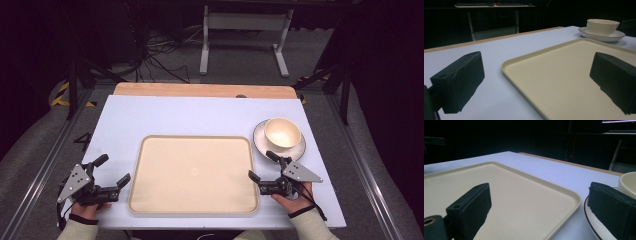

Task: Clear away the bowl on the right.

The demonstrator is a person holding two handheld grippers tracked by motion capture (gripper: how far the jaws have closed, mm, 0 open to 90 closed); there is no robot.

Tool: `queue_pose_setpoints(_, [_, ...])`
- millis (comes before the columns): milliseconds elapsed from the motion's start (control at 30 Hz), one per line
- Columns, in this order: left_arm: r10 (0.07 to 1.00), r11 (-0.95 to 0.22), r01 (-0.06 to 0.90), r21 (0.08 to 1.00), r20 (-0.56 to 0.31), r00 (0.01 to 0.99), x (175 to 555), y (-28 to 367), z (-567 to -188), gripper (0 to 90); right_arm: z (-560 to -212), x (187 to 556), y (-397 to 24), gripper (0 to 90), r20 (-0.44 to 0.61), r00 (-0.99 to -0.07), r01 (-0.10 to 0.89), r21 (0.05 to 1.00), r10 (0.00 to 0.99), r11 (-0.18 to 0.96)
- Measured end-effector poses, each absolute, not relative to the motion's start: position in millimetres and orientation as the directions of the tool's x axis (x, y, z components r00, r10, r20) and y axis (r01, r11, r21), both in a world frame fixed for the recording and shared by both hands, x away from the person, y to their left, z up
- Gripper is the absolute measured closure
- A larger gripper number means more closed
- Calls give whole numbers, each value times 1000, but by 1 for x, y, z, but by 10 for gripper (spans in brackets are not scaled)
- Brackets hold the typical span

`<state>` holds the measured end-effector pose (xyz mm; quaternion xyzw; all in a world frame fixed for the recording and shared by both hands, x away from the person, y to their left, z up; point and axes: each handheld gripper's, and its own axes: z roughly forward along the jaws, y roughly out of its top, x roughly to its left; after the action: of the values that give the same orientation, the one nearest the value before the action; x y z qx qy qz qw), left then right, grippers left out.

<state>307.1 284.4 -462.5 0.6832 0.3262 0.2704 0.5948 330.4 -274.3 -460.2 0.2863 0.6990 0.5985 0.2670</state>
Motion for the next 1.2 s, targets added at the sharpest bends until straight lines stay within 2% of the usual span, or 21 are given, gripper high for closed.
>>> queue_pose_setpoints(567, [773, -75, 135, 988, -28, 634, 308, 285, -462, 2, -460, 330, -274, 71, -34, -701, 76, 990, 713, 122])
queue_pose_setpoints(833, [772, -74, 136, 988, -29, 635, 308, 285, -462, 2, -460, 330, -272, 108, -50, -711, 71, 987, 701, 143])
queue_pose_setpoints(900, [773, -75, 136, 988, -29, 634, 308, 285, -462, 2, -460, 329, -272, 163, -56, -712, 67, 987, 700, 147])
queue_pose_setpoints(1000, [772, -75, 136, 988, -29, 634, 308, 285, -462, 2, -459, 329, -271, 197, -58, -712, 78, 984, 700, 160])
queue_pose_setpoints(1200, [774, -77, 135, 988, -27, 633, 309, 285, -462, 2, -453, 329, -271, 202, -39, -714, 90, 985, 699, 147])
